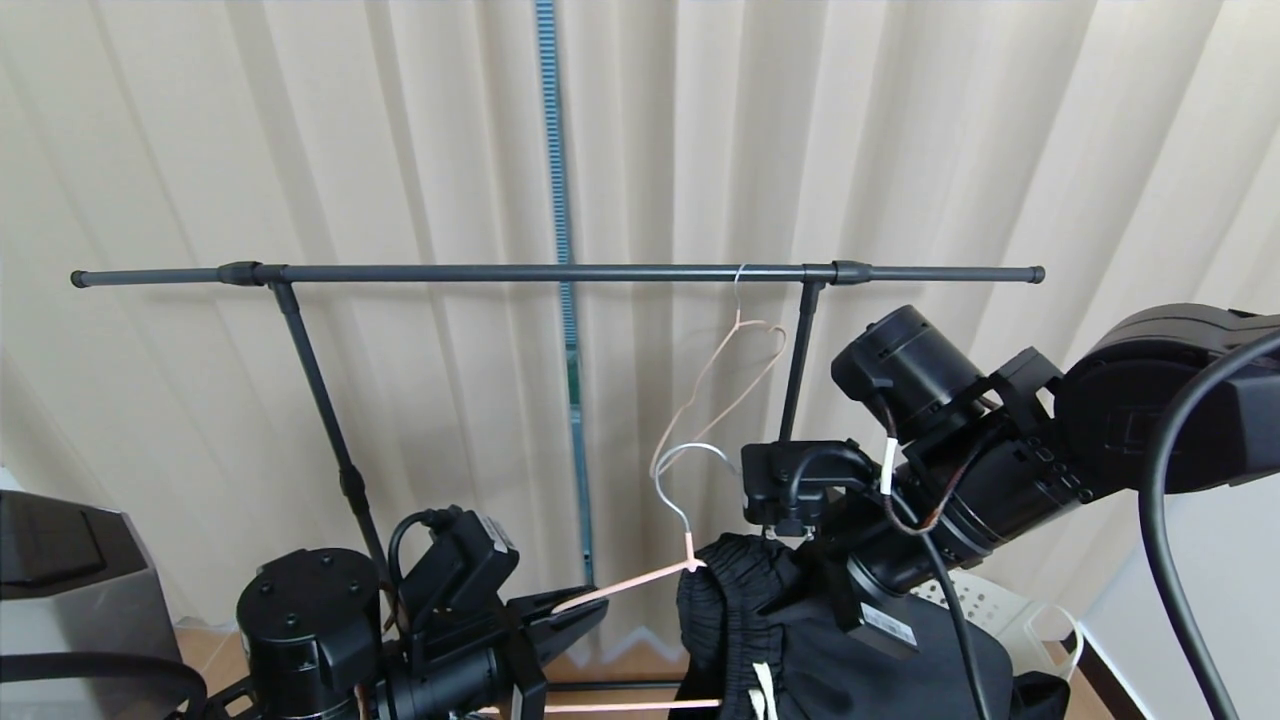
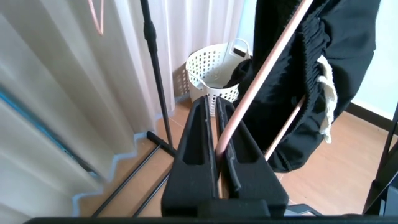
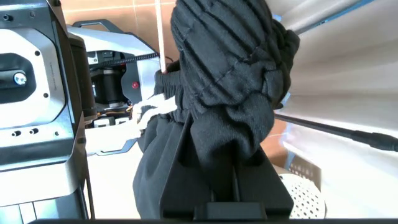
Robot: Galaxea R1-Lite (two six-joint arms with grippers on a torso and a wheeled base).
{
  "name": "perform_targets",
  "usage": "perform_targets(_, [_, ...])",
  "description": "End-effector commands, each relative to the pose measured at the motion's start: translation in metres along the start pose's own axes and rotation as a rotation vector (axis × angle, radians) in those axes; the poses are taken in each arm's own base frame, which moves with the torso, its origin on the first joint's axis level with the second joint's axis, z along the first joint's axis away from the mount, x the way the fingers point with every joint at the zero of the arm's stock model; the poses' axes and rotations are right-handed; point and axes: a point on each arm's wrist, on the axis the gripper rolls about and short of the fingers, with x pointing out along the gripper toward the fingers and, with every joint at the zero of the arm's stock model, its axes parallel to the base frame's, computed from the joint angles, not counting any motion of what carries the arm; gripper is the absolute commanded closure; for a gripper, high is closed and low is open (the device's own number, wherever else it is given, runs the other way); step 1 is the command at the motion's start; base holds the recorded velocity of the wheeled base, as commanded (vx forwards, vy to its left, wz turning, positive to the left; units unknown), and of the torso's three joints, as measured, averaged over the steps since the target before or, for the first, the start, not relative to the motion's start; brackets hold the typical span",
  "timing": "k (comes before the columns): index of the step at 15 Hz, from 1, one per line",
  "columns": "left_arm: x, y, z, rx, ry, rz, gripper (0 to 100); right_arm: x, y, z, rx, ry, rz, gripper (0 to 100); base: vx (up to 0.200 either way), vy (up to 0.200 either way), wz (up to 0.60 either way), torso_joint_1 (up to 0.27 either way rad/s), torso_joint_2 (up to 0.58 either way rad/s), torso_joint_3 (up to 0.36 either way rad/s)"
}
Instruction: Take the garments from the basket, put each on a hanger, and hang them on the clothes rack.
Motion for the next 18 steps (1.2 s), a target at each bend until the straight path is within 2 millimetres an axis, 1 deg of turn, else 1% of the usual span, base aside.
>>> perform_targets(1, [0.000,0.002,-0.001,-0.004,0.004,0.008,0,-0.004,0.001,0.001,-0.002,-0.010,-0.008,100,0.000,0.000,0.00,0.000,0.00,0.000])
perform_targets(3, [0.000,0.004,0.000,-0.011,-0.002,0.008,0,-0.012,0.002,0.003,0.004,-0.015,-0.046,100,0.000,0.000,0.00,0.000,0.00,0.000])
perform_targets(6, [-0.008,0.027,0.005,-0.071,-0.037,-0.025,0,-0.032,-0.002,0.014,0.005,-0.005,-0.201,100,0.000,0.000,0.00,0.000,0.00,0.000])
perform_targets(8, [-0.015,0.040,0.017,-0.164,-0.099,-0.035,0,-0.039,-0.005,0.020,0.028,-0.006,-0.277,100,0.000,0.000,0.00,0.000,0.00,0.000])
perform_targets(9, [-0.018,0.045,0.021,-0.189,-0.118,-0.036,0,-0.040,-0.006,0.021,0.037,-0.010,-0.286,100,0.000,0.000,0.00,0.000,0.00,0.000])
perform_targets(10, [-0.023,0.055,0.028,-0.241,-0.150,-0.046,0,-0.039,-0.008,0.022,0.075,-0.036,-0.302,100,0.000,0.000,0.00,0.000,0.00,0.000])
perform_targets(11, [-0.025,0.062,0.030,-0.270,-0.161,-0.051,0,-0.038,-0.009,0.022,0.106,-0.041,-0.307,100,0.000,0.000,0.00,0.000,0.00,0.000])
perform_targets(13, [-0.027,0.068,0.032,-0.328,-0.170,-0.069,0,-0.040,-0.010,0.021,0.127,-0.042,-0.316,100,0.000,0.000,0.00,0.000,0.00,0.000])
perform_targets(14, [-0.028,0.074,0.035,-0.402,-0.181,-0.080,0,-0.043,-0.013,0.018,0.138,-0.043,-0.326,100,0.000,0.000,0.00,0.000,0.00,0.000])
perform_targets(18, [-0.031,0.082,0.035,-0.446,-0.178,-0.120,0,-0.052,-0.014,0.015,0.206,-0.092,-0.361,100,0.000,0.000,0.00,0.000,0.00,0.000])
